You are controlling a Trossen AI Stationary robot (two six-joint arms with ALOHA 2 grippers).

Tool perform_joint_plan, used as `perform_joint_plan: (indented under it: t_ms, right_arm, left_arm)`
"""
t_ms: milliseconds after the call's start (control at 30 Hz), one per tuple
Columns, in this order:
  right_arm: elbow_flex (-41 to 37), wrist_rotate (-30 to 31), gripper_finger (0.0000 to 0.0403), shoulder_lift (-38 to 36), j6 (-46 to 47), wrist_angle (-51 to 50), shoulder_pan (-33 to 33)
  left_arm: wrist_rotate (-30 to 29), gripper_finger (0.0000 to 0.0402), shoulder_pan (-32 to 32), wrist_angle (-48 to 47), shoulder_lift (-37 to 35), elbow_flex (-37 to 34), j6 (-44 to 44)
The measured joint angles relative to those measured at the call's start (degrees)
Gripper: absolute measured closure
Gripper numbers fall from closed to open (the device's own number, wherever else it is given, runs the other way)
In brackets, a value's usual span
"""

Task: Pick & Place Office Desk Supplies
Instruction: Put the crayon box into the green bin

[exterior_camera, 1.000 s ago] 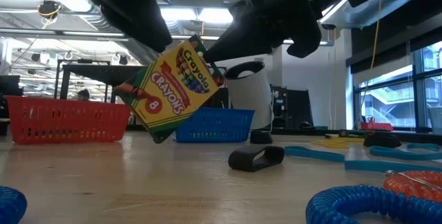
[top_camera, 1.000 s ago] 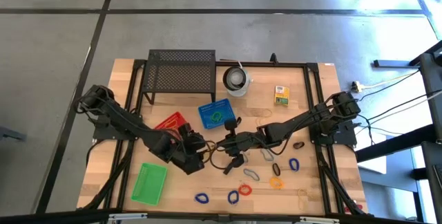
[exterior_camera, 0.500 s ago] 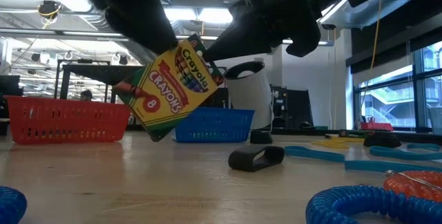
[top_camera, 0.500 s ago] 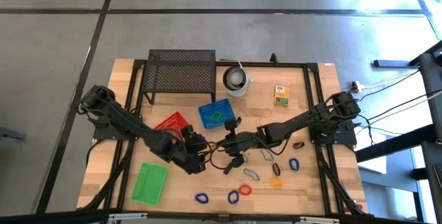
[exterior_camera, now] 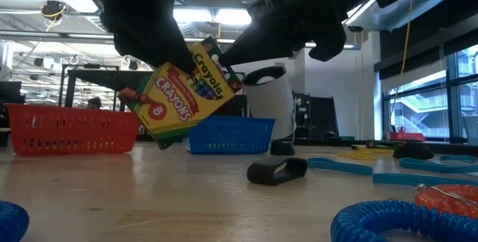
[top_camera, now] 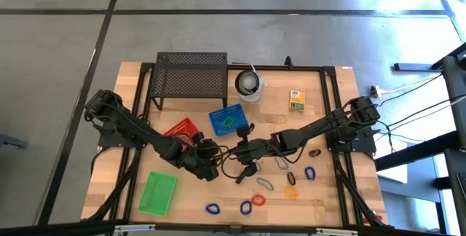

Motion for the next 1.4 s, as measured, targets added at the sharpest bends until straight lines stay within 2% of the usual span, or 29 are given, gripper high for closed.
perform_joint_plan:
  t_ms: [267,367,600,700,833,933,1167,1300,1400]
  right_arm:
    - [0.0,0.0,0.0397,0.0,1.7,0.2,0.0]
    - [0.0,0.0,0.0387,0.0,3.0,0.2,0.0]
    - [0.0,0.0,0.032,0.0,3.3,0.1,0.0]
    - [0.0,2.4,0.0282,-0.3,4.1,-0.9,0.0]
    - [0.0,7.4,0.0235,-4.3,5.0,-8.3,0.3]
    - [0.0,8.5,0.0212,-9.1,8.1,-14.5,0.5]
    - [0.0,7.5,0.0197,-19.6,19.8,-27.1,0.8]
    - [0.0,7.5,0.0197,-23.0,24.4,-33.0,1.0]
    - [0.0,7.8,0.0197,-23.7,25.7,-35.2,1.0]
  left_arm:
    - [0.6,0.0353,0.0,0.1,0.0,0.0,0.1]
    - [1.0,0.0377,0.0,0.2,0.0,0.0,0.1]
    - [2.0,0.0371,0.0,0.1,0.0,0.0,-0.9]
    - [2.1,0.0359,0.1,0.0,0.0,0.0,-1.6]
    - [2.7,0.0368,0.3,-0.5,-1.7,0.0,-2.6]
    - [3.8,0.0377,0.5,-1.3,-4.0,0.0,-2.6]
    - [6.3,0.0371,-0.7,-6.1,-11.4,0.0,-9.6]
    - [12.8,0.0373,-3.9,-8.1,-16.1,0.0,-17.2]
    - [17.6,0.0373,-8.1,-8.0,-19.4,0.0,-26.0]
